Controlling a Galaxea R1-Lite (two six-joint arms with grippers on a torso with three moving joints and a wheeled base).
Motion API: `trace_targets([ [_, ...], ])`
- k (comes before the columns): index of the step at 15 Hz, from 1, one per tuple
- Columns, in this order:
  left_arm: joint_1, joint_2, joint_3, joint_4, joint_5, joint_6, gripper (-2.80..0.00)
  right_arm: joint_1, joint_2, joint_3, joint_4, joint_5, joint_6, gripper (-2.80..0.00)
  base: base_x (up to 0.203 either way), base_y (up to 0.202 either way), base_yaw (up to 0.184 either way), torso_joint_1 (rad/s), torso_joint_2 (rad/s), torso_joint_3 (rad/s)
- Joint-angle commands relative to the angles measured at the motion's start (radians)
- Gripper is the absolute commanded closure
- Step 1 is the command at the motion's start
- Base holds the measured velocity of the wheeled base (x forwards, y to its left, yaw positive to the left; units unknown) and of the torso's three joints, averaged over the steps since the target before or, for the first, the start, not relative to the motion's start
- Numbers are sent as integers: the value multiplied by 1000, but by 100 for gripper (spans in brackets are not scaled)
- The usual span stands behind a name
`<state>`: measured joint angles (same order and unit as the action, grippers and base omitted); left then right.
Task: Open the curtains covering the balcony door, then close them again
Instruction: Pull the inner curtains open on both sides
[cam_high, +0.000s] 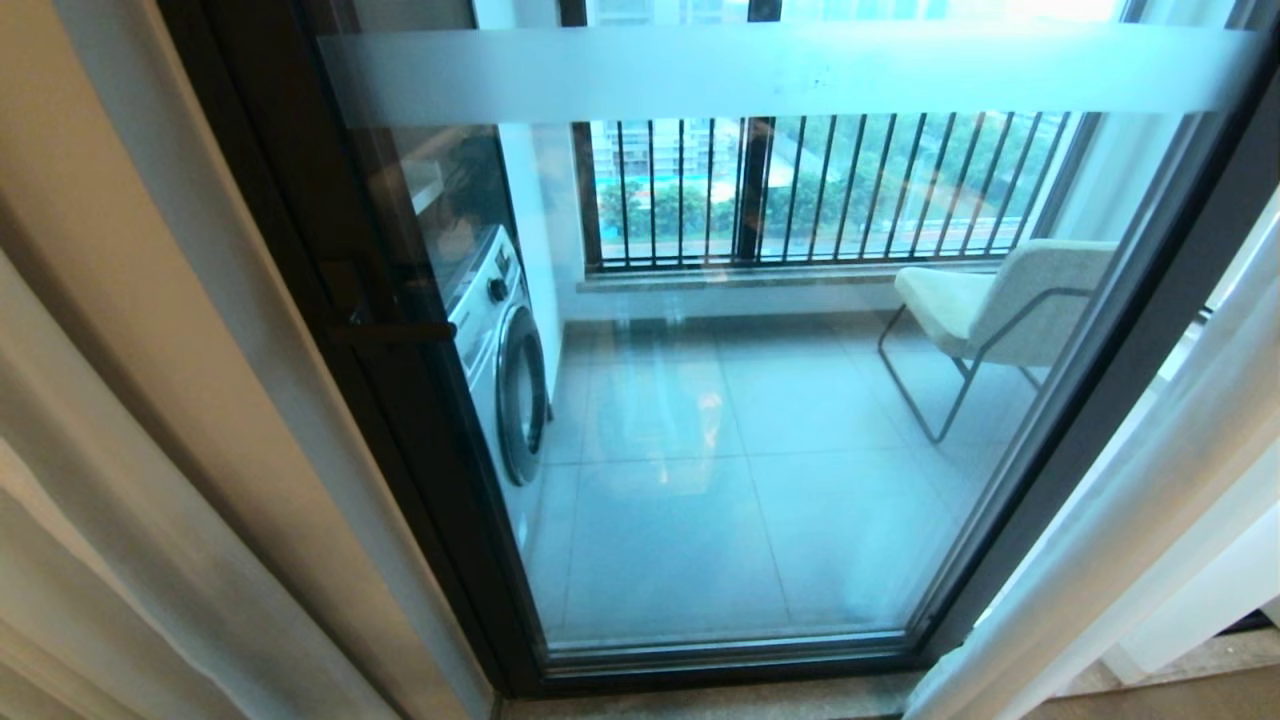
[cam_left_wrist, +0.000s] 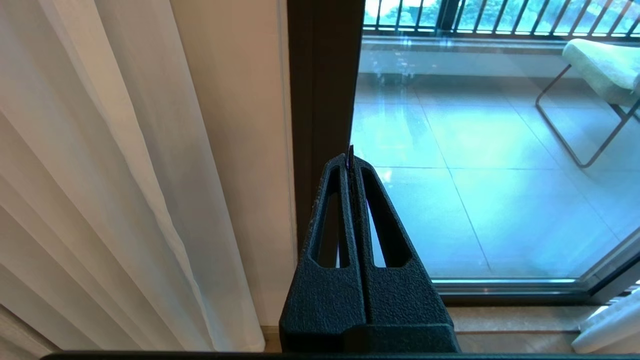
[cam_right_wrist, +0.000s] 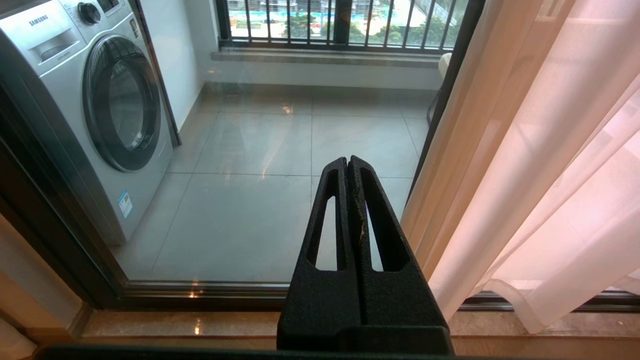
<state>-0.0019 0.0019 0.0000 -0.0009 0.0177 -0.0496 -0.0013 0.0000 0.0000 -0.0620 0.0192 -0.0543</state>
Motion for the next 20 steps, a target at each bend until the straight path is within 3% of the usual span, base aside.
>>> trace_targets([
  [1, 0, 0, 0, -1, 1, -1, 0, 0, 2, 0, -1, 1, -1, 0, 0, 0, 0, 0, 0, 0],
  [9, 0, 0, 0, -1, 1, 0, 0, 1, 2, 0, -1, 1, -1, 0, 1, -7, 2, 0, 0, 1],
  [20, 0, 0, 0, -1, 1, -1, 0, 0, 2, 0, -1, 1, -1, 0, 0, -179, 0, 3, 4, 2],
])
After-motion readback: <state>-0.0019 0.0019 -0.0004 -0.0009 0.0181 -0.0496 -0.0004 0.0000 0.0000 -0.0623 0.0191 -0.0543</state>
